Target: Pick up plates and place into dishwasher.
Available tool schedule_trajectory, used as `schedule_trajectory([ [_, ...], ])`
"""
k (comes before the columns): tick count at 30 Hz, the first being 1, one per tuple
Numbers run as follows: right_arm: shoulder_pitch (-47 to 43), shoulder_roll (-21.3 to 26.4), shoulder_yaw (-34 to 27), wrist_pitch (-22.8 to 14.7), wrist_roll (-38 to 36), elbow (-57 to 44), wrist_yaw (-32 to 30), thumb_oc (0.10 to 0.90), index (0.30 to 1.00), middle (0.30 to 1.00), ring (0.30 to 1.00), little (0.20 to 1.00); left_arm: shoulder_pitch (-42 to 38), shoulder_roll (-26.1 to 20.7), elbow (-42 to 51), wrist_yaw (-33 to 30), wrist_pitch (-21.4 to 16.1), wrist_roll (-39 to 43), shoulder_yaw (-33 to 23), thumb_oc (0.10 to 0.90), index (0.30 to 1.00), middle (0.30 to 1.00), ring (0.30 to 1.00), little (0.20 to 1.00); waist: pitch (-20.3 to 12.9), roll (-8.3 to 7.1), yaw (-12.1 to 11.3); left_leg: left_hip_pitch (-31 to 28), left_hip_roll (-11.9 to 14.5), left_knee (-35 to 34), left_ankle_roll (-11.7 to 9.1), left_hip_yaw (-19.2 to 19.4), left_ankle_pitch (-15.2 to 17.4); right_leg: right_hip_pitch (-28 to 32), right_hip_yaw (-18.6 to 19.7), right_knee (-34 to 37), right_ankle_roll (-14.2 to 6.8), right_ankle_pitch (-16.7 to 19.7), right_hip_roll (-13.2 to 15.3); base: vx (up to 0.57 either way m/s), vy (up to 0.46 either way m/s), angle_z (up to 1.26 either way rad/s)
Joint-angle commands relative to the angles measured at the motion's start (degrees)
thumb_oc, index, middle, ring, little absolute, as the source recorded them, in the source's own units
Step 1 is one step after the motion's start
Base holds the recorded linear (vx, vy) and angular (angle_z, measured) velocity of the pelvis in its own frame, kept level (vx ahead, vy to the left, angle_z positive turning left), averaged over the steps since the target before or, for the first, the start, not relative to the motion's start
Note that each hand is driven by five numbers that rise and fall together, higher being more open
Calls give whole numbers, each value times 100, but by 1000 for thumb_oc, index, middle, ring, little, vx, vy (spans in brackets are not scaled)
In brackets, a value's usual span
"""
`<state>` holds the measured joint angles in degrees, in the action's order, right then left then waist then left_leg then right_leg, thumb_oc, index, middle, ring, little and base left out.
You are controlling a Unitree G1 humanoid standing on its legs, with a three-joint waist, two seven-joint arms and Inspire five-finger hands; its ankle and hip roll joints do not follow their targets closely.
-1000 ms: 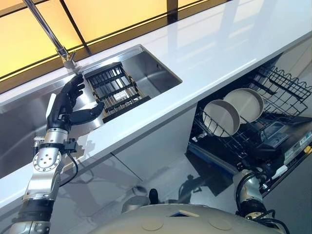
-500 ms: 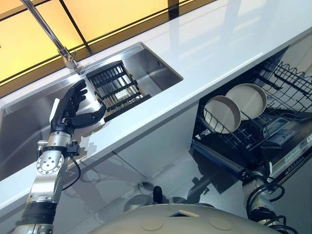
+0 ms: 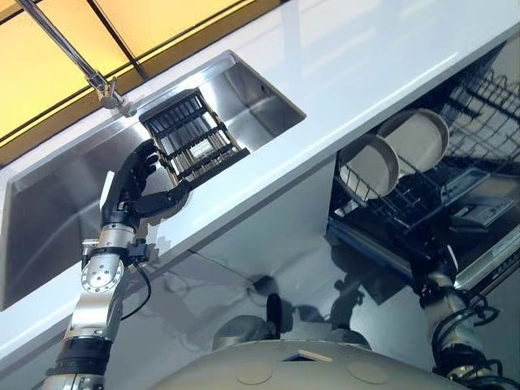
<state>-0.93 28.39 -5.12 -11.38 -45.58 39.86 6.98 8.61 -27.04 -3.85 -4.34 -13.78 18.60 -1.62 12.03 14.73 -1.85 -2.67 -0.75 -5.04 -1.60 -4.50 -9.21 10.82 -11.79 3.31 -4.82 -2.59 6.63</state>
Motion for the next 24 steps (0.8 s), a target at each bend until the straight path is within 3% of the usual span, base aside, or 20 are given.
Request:
schedule_trajectory([
  [1, -2492, -158, 961, -237, 614, -1434, 274, 800, 900, 900, 900, 900, -948, -275, 352, -458, -725, 326, -74, 800, 900, 900, 900, 900, 216, -124, -476, 258, -625, 826, 132, 7, 886, -984, -140, -998, 331, -252, 58, -98, 87, -24],
  [8, -4304, 230, 1301, -23, 866, -648, -68, 800, 900, 900, 900, 900, -1306, -510, 218, -581, -903, 583, 143, 800, 900, 900, 900, 900, 391, -91, -744, 547, -687, 893, 150, -69, 828, -1295, -172, -1015, 311, -127, 123, -95, 38, 10],
  [12, -4683, 306, 1481, 44, 1016, -310, -123, 800, 900, 900, 900, 900, -1435, -625, 165, -506, -936, 655, 188, 800, 900, 900, 900, 900, 430, -165, -839, 640, -694, 914, 165, -88, 804, -1412, -196, -1091, 298, -95, 132, -63, -25, 17],
  [17, -4681, 337, 1587, -58, 1057, -57, -237, 800, 900, 900, 900, 900, -1513, -697, 136, -441, -941, 637, 187, 800, 900, 900, 900, 900, 439, -293, -885, 601, -694, 892, 197, -125, 796, -1382, -228, -1085, 292, -47, 112, -5, -34, 5],
  [24, -3921, 5, 1503, -290, 1245, -254, -737, 800, 900, 900, 900, 900, -1495, -684, 192, -386, -940, 557, 75, 800, 900, 900, 900, 900, 494, -465, -828, 486, -665, 847, 255, -71, 832, -1281, -221, -980, 231, 71, 83, -3, -43, 5],
])
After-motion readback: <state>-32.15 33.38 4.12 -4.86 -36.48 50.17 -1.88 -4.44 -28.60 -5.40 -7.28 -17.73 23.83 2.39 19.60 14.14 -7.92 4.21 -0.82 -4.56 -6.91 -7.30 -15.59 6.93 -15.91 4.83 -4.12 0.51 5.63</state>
